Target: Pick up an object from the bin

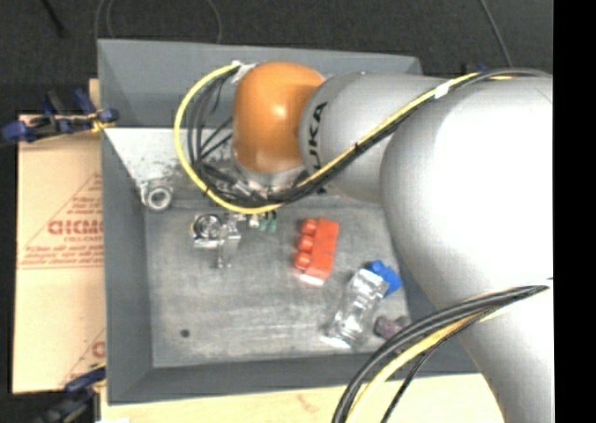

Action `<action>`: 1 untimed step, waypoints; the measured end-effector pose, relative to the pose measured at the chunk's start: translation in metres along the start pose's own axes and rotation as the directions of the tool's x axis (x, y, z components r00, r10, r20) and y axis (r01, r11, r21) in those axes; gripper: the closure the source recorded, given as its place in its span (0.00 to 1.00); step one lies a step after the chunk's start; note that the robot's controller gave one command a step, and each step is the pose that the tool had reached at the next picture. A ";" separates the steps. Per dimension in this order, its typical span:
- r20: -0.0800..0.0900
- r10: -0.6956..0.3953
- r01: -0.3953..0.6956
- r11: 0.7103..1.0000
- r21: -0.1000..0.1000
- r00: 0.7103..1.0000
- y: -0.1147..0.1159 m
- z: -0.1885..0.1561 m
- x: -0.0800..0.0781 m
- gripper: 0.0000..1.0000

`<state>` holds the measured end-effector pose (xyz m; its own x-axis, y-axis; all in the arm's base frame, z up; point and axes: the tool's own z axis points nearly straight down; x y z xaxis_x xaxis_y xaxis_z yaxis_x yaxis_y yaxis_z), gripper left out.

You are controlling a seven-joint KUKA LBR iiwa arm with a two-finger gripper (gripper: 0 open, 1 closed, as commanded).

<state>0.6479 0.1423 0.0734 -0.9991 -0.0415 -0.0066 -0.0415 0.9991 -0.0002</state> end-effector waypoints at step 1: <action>0.005 -0.010 0.010 1.000 -0.002 1.000 0.003 0.000 -0.003 0.00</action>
Offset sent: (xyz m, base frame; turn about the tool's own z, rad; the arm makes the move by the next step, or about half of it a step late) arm -0.0001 0.0049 -0.0034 -0.0164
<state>0.6509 0.1458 0.0735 -0.9986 -0.0520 -0.0119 -0.0520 0.9986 0.0016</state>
